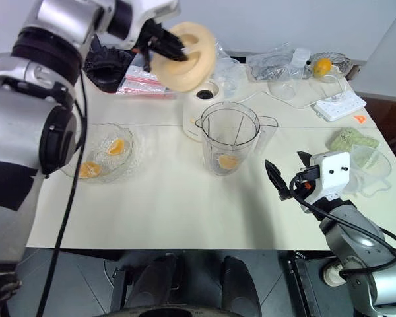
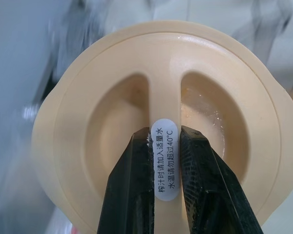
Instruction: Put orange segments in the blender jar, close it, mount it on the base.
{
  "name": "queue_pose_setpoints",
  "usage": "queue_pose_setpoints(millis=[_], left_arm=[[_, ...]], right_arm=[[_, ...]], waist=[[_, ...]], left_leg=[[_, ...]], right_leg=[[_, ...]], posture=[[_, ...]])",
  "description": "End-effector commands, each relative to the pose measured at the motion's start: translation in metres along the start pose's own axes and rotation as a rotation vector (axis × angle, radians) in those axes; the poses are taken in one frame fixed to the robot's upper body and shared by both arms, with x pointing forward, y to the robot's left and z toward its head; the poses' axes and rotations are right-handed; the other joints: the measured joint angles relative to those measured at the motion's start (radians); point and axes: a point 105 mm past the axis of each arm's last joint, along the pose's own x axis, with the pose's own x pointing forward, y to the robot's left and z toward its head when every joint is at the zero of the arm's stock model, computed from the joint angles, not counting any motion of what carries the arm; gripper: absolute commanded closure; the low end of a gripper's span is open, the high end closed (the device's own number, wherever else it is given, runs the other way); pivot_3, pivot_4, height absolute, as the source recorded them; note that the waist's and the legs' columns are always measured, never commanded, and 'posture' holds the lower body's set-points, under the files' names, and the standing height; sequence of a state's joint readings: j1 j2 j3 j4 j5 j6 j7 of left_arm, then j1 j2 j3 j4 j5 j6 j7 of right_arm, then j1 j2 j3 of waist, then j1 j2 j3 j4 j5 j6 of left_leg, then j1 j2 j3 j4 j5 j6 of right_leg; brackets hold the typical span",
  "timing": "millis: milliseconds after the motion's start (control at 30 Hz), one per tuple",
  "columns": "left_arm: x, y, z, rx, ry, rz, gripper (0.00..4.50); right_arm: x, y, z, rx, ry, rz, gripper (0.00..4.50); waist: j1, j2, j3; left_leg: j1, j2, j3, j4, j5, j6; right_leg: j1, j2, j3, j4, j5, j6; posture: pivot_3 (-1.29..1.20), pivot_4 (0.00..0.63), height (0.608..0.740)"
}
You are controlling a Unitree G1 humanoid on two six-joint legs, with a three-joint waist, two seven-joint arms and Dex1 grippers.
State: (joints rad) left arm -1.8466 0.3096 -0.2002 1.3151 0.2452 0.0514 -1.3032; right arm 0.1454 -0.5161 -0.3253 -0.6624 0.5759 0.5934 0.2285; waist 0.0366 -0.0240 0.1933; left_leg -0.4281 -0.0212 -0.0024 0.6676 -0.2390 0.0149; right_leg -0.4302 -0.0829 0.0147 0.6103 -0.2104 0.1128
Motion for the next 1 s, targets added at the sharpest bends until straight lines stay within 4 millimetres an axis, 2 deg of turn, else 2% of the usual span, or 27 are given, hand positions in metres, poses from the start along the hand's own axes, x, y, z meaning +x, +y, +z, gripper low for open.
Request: queue_pose_setpoints(millis=[33,233,433,700,900,1000], left_arm=[[0.010,-0.008,0.031,0.109,-0.072,-0.047,4.32],[0.038,-0.039,0.037,0.164,-0.068,-0.235,4.32],[0.059,-0.055,0.022,0.142,-0.007,-0.304,4.32],[0.082,-0.072,-0.008,0.110,0.075,-0.331,4.32],[0.088,-0.078,-0.020,0.073,0.130,-0.348,4.32],[0.089,-0.085,-0.028,0.059,0.152,-0.392,4.32]], right_arm=[[0.003,0.000,0.007,-0.024,-0.050,-0.043,0.00],[0.004,0.006,0.002,-0.020,-0.066,-0.095,0.00],[-0.002,0.012,0.000,-0.010,-0.081,-0.148,0.00],[-0.005,0.013,0.000,0.004,-0.091,-0.189,0.00],[-0.003,0.011,0.001,0.003,-0.096,-0.193,0.00],[0.005,0.008,0.000,-0.001,-0.097,-0.196,0.00]], waist=[[-0.001,0.000,0.000],[-0.023,0.001,0.000],[-0.027,0.001,0.000],[-0.025,0.001,0.000],[-0.024,0.001,-0.001],[-0.025,0.001,-0.001]], left_leg=[[0.000,0.000,0.000,0.000,0.000,0.000],[0.001,0.000,0.000,0.000,0.000,0.000],[0.001,0.000,0.000,0.000,0.000,0.000],[0.001,0.000,0.000,0.000,0.000,0.000],[0.003,0.000,0.000,0.000,0.000,0.000],[0.004,0.000,-0.001,0.000,0.000,0.000]], right_leg=[[0.000,0.000,0.000,0.000,0.000,0.000],[-0.001,0.001,0.000,0.002,0.000,0.000],[-0.001,0.001,0.002,0.002,0.000,0.000],[-0.001,0.001,0.002,0.003,0.001,0.001],[0.001,0.001,0.002,0.003,0.000,0.000],[0.002,0.001,0.001,0.003,0.000,0.000]], posture=[[0.00,0.150,0.740],[0.00,0.150,0.740],[0.00,0.150,0.740],[0.00,0.150,0.740],[0.00,0.150,0.740],[0.00,0.150,0.740]])
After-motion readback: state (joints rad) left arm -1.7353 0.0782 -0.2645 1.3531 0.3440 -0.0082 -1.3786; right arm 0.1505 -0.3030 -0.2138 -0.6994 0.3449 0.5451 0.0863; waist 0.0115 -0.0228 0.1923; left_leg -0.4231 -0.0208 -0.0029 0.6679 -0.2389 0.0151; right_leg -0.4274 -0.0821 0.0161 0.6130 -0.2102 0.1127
